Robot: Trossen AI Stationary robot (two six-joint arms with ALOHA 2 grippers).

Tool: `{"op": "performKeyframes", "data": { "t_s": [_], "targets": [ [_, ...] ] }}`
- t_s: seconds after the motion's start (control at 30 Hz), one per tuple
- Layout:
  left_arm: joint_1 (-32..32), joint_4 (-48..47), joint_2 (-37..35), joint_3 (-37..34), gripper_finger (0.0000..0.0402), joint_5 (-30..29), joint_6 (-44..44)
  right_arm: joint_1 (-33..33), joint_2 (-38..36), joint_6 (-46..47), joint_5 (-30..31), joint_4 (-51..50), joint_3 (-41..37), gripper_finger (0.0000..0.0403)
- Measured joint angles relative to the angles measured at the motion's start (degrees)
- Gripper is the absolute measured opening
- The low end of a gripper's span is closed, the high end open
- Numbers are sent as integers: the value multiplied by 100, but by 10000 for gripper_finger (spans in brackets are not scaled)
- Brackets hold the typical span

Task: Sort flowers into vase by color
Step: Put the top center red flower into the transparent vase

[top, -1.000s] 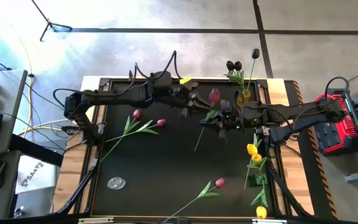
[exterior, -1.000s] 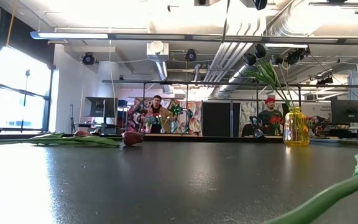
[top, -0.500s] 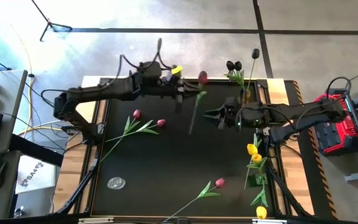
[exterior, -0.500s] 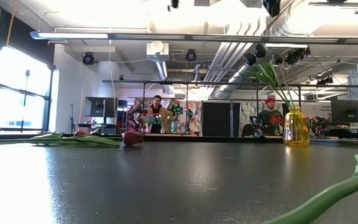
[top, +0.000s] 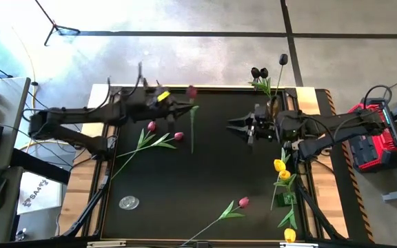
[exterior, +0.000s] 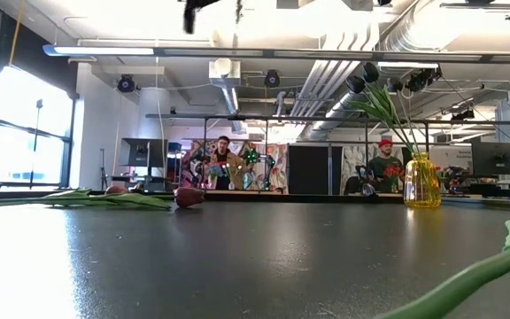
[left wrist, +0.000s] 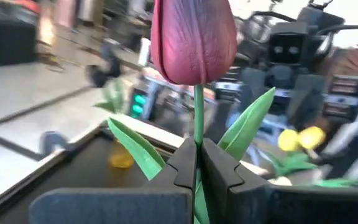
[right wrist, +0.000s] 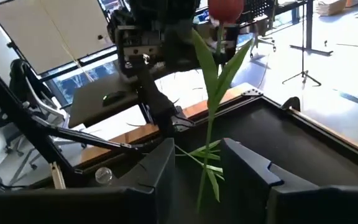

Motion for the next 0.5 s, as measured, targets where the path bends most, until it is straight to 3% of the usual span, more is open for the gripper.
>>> {"op": "performKeyframes", "data": {
  "t_s": [0.13, 0.3, 0.5],
  "targets": [
    [-165, 547, -722, -1022, 0, -756, 59, -3, 38, -358, -149, -130, 2, 119],
    [-412, 998, -1453, -1932, 0, -728, 220, -37, 79, -580, 231, -381, 2, 117],
    [-764, 929, -1774, -2274, 0, -756, 225, -139, 79, -151, 625, -145, 2, 95]
  ]
}}
